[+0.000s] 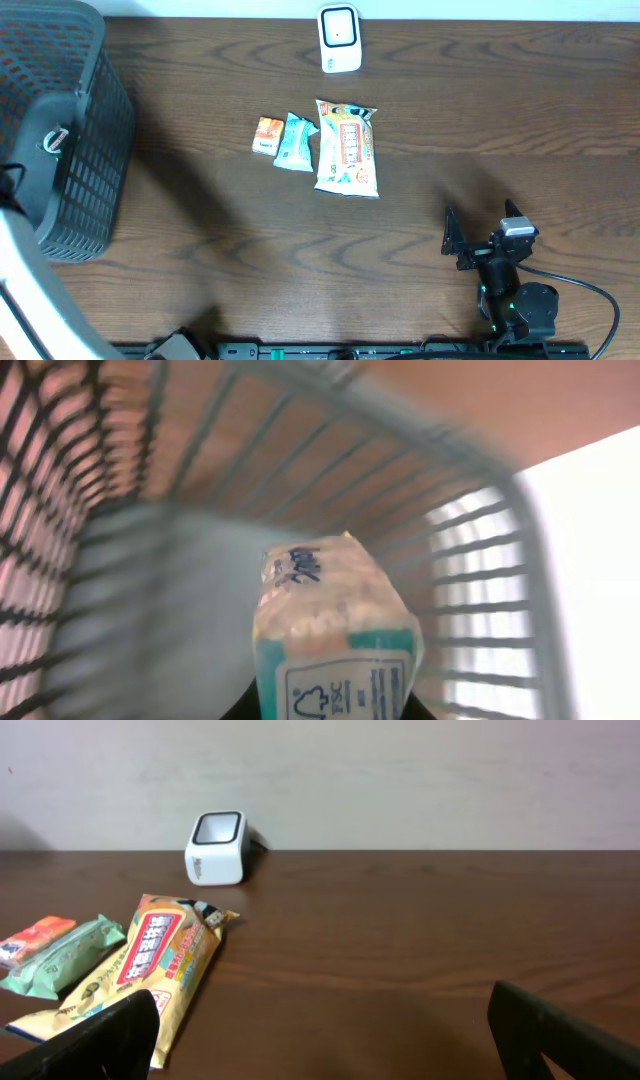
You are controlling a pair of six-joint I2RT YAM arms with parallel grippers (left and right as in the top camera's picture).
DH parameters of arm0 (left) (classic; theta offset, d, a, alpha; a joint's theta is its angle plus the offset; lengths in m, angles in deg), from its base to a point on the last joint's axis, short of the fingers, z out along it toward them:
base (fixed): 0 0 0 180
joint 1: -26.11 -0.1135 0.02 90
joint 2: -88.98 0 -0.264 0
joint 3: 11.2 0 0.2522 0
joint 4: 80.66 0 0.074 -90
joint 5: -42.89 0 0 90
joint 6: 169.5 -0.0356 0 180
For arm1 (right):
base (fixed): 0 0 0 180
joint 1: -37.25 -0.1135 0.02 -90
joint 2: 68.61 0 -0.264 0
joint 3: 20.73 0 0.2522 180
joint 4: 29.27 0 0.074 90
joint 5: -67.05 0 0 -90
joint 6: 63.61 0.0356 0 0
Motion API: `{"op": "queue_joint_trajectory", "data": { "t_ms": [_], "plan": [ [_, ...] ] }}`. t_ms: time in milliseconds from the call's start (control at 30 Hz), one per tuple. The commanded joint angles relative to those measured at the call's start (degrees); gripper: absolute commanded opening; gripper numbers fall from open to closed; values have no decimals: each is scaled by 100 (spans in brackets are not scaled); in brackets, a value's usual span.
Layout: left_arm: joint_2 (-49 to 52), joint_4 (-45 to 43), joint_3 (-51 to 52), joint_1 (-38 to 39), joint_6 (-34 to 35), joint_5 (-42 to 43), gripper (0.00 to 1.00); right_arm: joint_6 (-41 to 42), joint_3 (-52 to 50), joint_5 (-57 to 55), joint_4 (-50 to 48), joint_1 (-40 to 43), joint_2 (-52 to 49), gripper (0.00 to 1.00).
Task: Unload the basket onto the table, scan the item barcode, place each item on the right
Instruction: 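Carry the tissue pack under the scanner and lower it onto the table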
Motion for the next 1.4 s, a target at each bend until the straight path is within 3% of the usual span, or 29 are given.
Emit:
{"op": "queue_joint_trajectory", "data": {
  "t_ms": [0,333,600,867,1033,1133,1367],
  "plan": [
    [-457,-227,-87,151,-13,186,8,13,-4,20,24,35,31,99],
    [-822,-492,-87,1458,-251,1235,8,13,-4,20,24,35,31,99],
    [-498,-1213,-87,2898,-2621,1231,7,13,-4,20,22,35,31,99],
    [214,-1248,-87,4124,-4513,1231,7,13,-4,20,24,35,31,99],
    [767,-1161,-87,4778,-5287,1231,7,13,-4,20,24,35,31,99],
    [1014,-1021,-85,5021,-5554,1228,8,13,-4,20,24,35,31,99],
    [1613,-671,-81,5362,-5379,1228,8,13,-4,20,24,35,31,99]
  ]
}}
